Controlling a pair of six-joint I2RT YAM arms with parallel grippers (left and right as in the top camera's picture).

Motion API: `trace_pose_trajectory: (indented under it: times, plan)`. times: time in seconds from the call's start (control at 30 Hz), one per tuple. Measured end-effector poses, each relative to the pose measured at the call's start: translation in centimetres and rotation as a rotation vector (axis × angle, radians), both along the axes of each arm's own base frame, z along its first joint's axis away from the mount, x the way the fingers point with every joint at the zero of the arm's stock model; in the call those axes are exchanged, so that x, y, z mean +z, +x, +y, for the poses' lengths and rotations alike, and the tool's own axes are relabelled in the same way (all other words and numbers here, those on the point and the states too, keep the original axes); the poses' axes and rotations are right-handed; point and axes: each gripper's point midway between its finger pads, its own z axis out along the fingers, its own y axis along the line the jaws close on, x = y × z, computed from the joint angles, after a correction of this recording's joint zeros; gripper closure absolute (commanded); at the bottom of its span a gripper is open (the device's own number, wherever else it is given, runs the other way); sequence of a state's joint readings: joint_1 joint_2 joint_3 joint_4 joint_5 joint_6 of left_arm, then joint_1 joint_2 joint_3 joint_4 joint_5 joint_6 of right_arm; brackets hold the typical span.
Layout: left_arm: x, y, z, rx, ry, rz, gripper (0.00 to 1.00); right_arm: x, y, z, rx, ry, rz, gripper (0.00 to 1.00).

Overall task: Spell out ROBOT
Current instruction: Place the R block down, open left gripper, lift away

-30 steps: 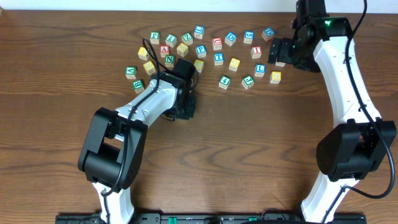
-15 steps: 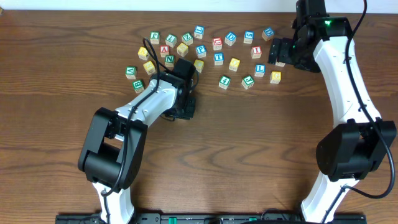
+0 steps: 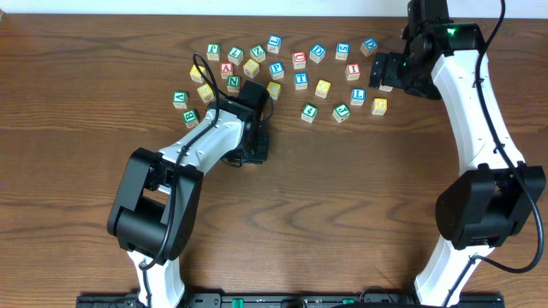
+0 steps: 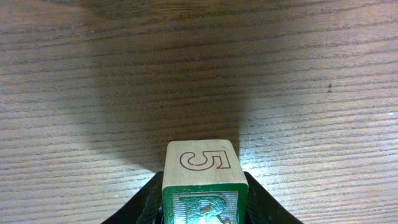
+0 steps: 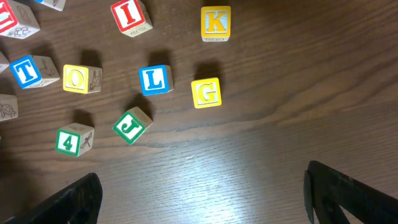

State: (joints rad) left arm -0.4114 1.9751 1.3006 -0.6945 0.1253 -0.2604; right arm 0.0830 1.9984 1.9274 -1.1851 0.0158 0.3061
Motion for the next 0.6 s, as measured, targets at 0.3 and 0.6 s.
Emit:
trace_pose_trajectory:
  times: [0.3, 0.6]
  plan:
    - [0.0, -0.1, 0.0, 0.006, 0.001, 0.003, 0.52, 0.0, 0.0, 0.0, 0.000, 0.000, 0.001, 0.01]
    - [5.7, 2.4, 0.3, 0.031, -0.036, -0.080, 0.49, 0.0, 0.0, 0.0, 0.000, 0.000, 0.000, 0.01]
